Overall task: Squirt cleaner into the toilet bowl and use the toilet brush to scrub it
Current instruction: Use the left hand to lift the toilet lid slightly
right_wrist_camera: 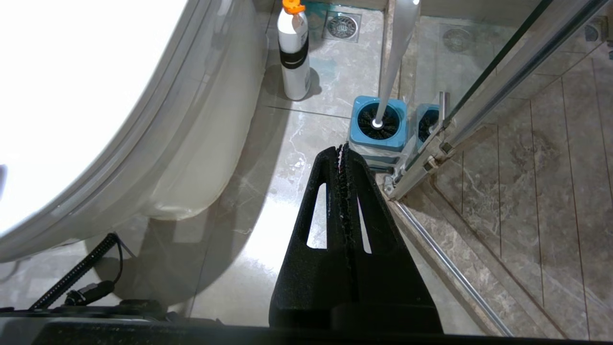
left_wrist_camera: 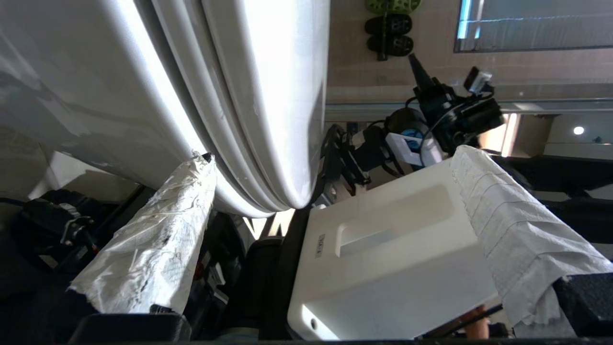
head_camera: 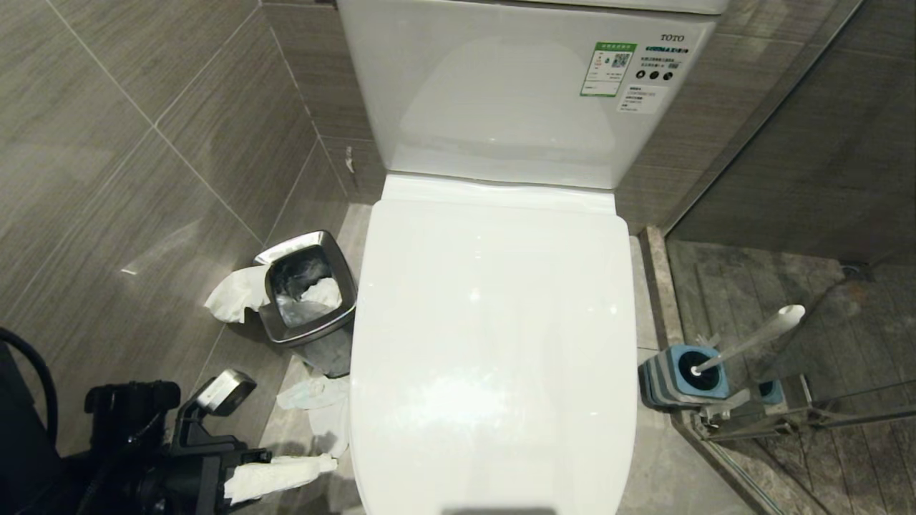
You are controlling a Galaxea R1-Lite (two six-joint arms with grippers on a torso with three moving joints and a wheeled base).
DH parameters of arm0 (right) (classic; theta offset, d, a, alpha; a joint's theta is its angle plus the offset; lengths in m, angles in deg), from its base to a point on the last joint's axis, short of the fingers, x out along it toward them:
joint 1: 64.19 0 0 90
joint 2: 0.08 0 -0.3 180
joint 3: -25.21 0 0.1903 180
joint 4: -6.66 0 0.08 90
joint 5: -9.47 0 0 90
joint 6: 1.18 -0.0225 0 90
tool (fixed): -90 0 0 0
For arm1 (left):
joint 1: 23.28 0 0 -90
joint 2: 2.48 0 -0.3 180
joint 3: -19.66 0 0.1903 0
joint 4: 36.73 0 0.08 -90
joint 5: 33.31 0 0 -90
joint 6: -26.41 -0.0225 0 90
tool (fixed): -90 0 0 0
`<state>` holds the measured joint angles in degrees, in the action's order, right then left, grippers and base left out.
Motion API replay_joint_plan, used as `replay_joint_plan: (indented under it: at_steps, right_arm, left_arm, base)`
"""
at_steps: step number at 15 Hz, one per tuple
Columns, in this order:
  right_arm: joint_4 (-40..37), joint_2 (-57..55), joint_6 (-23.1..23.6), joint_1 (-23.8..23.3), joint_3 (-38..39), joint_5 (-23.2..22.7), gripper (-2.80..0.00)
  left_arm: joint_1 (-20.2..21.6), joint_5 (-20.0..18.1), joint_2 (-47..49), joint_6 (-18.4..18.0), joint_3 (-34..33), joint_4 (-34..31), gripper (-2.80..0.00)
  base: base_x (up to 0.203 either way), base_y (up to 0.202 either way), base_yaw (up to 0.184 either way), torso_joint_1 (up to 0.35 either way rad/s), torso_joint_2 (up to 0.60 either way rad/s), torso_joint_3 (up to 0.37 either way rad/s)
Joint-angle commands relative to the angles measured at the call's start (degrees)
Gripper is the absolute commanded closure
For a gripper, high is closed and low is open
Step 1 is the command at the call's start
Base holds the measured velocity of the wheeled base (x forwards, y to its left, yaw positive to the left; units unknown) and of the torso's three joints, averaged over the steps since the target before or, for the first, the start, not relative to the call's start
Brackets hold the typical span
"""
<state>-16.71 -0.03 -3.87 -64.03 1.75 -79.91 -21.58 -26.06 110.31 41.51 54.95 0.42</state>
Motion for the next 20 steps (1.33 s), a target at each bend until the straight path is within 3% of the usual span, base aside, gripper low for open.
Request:
replay_joint_plan:
  at_steps: [1,14,20]
  right_arm:
    - [0.0,-0.05,-0.03,0.02,0.01,-0.01,0.0]
    - [0.0,-0.05,-0.03,0.02,0.01,-0.01,0.0]
    - [0.0,-0.05,-0.03,0.02,0.01,-0.01,0.0]
  left_arm:
    - [-2.21,1.51,-0.01,0.21,-0.3,1.86,-2.8]
    - [-4.94,5.66,2.01,0.45,0.69,5.52,-2.8]
    - [-5.48,7.6,4.28,0.45,0.56,10.06,-2.8]
  base:
    - [0.0,0.0,0.0,0.0,0.0,0.0]
    - [0.0,0.0,0.0,0.0,0.0,0.0]
    - [0.0,0.0,0.0,0.0,0.0,0.0]
